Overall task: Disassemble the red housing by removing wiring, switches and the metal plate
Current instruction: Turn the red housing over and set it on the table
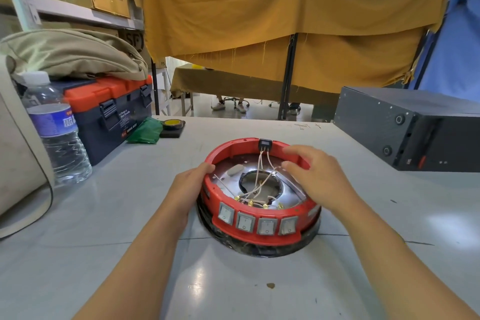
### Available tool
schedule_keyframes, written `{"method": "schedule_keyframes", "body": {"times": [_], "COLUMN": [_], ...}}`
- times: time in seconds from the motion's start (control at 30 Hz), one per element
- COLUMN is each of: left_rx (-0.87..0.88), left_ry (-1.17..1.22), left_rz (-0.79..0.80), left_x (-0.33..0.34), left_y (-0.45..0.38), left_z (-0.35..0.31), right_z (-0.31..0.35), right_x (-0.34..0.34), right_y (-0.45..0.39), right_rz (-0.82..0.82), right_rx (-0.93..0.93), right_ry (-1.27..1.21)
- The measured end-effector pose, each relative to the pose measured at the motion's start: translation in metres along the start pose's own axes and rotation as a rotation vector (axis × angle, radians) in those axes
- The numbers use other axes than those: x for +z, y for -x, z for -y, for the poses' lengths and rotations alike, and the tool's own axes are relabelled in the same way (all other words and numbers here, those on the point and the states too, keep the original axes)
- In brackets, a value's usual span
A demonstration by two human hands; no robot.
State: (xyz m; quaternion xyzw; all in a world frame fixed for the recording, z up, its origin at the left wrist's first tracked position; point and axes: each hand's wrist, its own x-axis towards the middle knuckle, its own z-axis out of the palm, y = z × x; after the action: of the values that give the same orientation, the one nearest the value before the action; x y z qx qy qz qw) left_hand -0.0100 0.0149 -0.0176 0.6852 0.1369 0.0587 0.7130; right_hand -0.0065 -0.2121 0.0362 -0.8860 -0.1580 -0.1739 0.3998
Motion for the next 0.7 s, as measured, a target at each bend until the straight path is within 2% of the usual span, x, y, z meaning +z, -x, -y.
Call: {"method": "schedule_keyframes", "body": {"times": [0.1, 0.17, 0.27, 0.4, 0.53, 0.7], "left_rx": [-0.022, -0.037, -0.044, -0.068, -0.07, 0.042], "left_ry": [0.011, 0.011, 0.034, 0.042, 0.032, 0.024], "left_rz": [0.01, 0.021, 0.032, 0.064, 0.142, 0.095], "left_x": [0.002, 0.003, 0.003, 0.002, 0.005, 0.007], "left_y": [0.001, 0.003, 0.005, 0.004, 0.002, 0.001], "left_z": [0.001, 0.0, 0.0, 0.001, 0.003, 0.001], "right_z": [-0.026, -0.04, -0.05, -0.056, -0.056, -0.059], "right_x": [-0.009, -0.009, -0.007, -0.011, -0.009, -0.003], "right_y": [-0.003, -0.004, -0.007, -0.017, -0.026, -0.025], "right_rz": [-0.057, 0.025, 0.132, 0.183, 0.279, 0.123], "right_rx": [0.134, 0.29, 0.408, 0.477, 0.475, 0.495], "right_ry": [-0.046, -0.127, -0.347, -0.508, -0.459, -0.472]}}
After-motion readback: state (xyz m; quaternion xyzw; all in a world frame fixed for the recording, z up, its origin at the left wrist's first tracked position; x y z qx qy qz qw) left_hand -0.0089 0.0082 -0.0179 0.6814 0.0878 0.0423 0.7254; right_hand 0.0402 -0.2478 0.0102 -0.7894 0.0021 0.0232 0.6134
